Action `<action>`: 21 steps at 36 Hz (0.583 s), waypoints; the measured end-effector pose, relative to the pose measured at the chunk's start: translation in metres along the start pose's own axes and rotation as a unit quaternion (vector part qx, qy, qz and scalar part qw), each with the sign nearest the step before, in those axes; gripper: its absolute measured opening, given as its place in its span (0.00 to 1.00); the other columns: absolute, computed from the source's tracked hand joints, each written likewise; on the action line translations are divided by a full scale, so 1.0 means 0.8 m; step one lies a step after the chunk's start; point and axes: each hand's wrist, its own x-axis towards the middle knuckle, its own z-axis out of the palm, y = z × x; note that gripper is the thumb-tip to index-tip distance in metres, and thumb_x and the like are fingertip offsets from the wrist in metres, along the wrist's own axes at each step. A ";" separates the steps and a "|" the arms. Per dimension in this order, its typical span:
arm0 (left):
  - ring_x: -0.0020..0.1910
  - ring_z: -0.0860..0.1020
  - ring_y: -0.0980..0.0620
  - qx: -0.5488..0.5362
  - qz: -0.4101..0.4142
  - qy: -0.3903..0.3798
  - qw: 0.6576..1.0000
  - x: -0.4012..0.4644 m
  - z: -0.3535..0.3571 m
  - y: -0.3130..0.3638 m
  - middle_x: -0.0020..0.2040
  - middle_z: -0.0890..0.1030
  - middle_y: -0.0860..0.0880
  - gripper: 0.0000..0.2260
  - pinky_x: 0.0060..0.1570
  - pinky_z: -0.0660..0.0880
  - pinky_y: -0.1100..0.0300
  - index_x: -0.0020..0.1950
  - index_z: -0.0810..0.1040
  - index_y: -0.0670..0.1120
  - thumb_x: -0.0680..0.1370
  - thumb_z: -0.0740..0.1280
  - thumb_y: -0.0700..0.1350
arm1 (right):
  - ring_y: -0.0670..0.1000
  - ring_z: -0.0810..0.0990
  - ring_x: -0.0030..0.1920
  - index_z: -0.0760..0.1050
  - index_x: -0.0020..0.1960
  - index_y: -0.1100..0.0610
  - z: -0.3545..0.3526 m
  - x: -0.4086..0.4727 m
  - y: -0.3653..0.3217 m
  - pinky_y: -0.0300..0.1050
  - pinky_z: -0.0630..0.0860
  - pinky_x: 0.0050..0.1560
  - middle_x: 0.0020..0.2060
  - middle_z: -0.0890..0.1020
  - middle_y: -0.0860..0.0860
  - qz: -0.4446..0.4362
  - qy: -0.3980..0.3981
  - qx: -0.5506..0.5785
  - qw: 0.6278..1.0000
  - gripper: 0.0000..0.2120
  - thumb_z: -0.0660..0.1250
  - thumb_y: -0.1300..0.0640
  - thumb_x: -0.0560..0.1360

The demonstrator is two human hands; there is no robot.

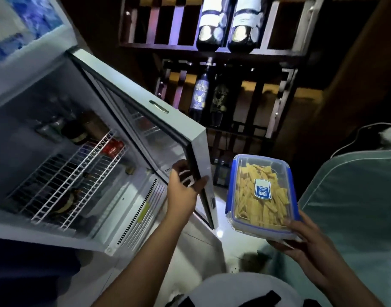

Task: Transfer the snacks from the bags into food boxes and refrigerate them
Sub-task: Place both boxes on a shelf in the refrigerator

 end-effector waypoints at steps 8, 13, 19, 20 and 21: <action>0.54 0.81 0.54 -0.020 -0.018 0.003 1.000 0.058 0.110 0.035 0.55 0.81 0.49 0.19 0.55 0.81 0.48 0.53 0.71 0.55 0.73 0.77 0.39 | 0.63 0.85 0.54 0.82 0.59 0.49 -0.042 0.005 -0.031 0.57 0.83 0.46 0.57 0.85 0.58 -0.021 0.017 0.014 1.000 0.27 0.77 0.54 0.60; 0.56 0.79 0.46 0.030 -0.001 0.029 0.999 0.095 0.162 0.055 0.60 0.76 0.42 0.19 0.59 0.79 0.45 0.58 0.69 0.44 0.74 0.75 0.38 | 0.64 0.85 0.54 0.82 0.59 0.48 -0.059 -0.002 -0.040 0.67 0.80 0.55 0.56 0.85 0.58 -0.049 0.034 0.012 0.998 0.20 0.72 0.57 0.67; 0.70 0.70 0.38 0.091 -0.030 0.020 0.995 0.139 0.200 0.063 0.76 0.62 0.37 0.33 0.68 0.71 0.43 0.75 0.59 0.37 0.77 0.72 0.42 | 0.68 0.82 0.57 0.76 0.68 0.50 -0.076 -0.016 -0.037 0.75 0.72 0.62 0.56 0.85 0.60 -0.061 0.064 0.011 0.996 0.27 0.71 0.59 0.69; 0.70 0.70 0.38 0.095 -0.034 0.020 0.995 0.146 0.204 0.063 0.76 0.62 0.37 0.33 0.68 0.71 0.43 0.76 0.58 0.37 0.77 0.72 0.42 | 0.68 0.82 0.57 0.77 0.67 0.50 -0.077 -0.019 -0.036 0.75 0.72 0.62 0.56 0.85 0.60 -0.062 0.071 0.019 0.995 0.26 0.71 0.59 0.69; 0.71 0.70 0.38 0.099 -0.038 0.019 0.994 0.153 0.209 0.064 0.76 0.62 0.37 0.34 0.69 0.70 0.43 0.76 0.58 0.38 0.77 0.72 0.43 | 0.69 0.82 0.57 0.78 0.66 0.50 -0.078 -0.021 -0.034 0.76 0.72 0.61 0.56 0.85 0.60 -0.064 0.076 0.025 0.995 0.26 0.71 0.59 0.68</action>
